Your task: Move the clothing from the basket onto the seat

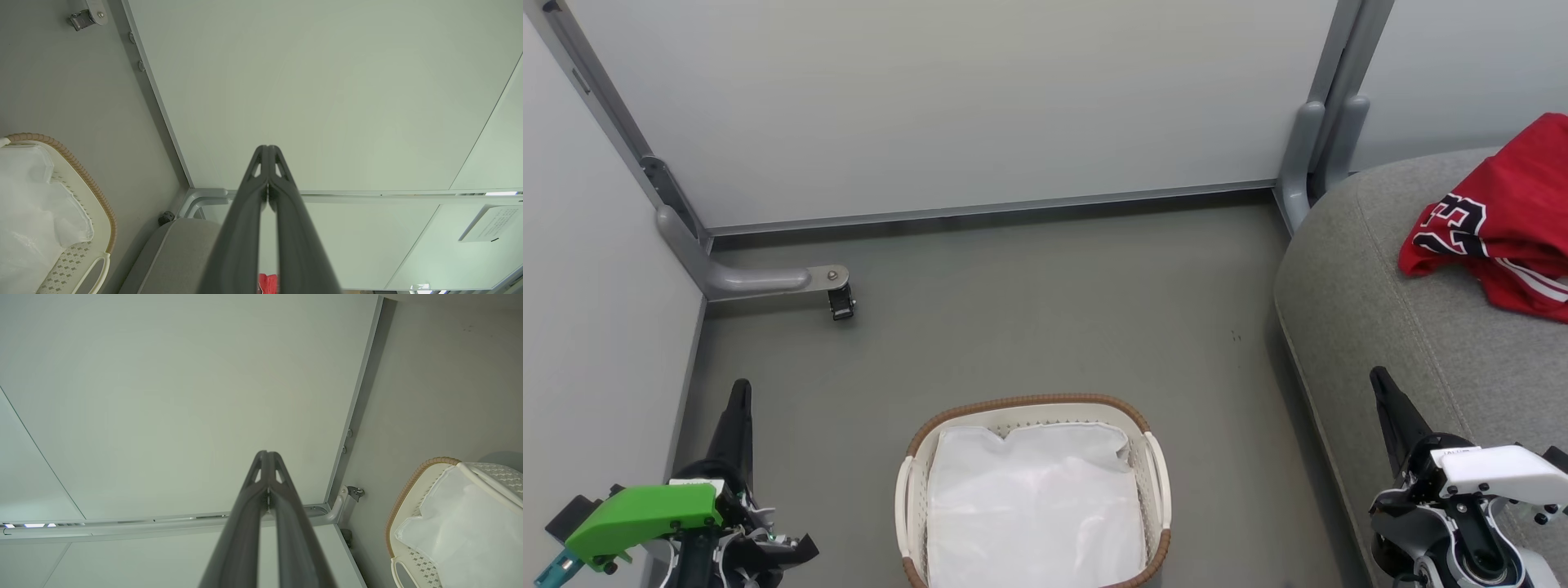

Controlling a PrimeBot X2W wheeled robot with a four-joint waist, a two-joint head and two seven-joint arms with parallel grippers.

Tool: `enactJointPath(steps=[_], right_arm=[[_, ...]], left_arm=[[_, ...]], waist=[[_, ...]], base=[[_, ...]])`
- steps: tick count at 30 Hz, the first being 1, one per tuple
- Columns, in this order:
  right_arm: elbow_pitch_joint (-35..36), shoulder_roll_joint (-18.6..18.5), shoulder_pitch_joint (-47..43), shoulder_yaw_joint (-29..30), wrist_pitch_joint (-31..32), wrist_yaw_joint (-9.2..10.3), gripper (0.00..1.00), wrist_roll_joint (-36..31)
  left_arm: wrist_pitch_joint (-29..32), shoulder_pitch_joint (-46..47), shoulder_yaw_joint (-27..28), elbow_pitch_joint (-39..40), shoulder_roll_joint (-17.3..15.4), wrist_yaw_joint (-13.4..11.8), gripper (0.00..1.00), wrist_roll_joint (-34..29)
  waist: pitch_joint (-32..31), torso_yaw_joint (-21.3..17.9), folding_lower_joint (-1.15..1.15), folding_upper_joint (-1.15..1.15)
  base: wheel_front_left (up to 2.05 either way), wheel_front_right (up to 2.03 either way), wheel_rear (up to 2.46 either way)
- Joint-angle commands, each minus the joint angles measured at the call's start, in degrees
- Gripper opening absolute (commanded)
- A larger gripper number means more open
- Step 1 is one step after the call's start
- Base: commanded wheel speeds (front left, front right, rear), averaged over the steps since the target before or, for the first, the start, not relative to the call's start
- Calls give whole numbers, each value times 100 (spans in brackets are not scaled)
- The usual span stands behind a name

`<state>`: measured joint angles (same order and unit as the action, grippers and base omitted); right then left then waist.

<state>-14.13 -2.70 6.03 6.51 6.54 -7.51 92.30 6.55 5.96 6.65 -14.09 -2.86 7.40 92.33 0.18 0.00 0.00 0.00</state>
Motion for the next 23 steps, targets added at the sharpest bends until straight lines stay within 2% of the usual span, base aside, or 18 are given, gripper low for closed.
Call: enactJointPath(steps=[1,23], right_arm=[[25,-34,40,10,18,4,0,22],[24,-34,41,10,18,4,0,22]], left_arm=[[20,56,13,12,1,30,0,12],[21,56,14,13,1,30,0,10]], waist=[[0,0,0,0],[0,0,0,0]], base=[[0,0,0],[0,0,0]])
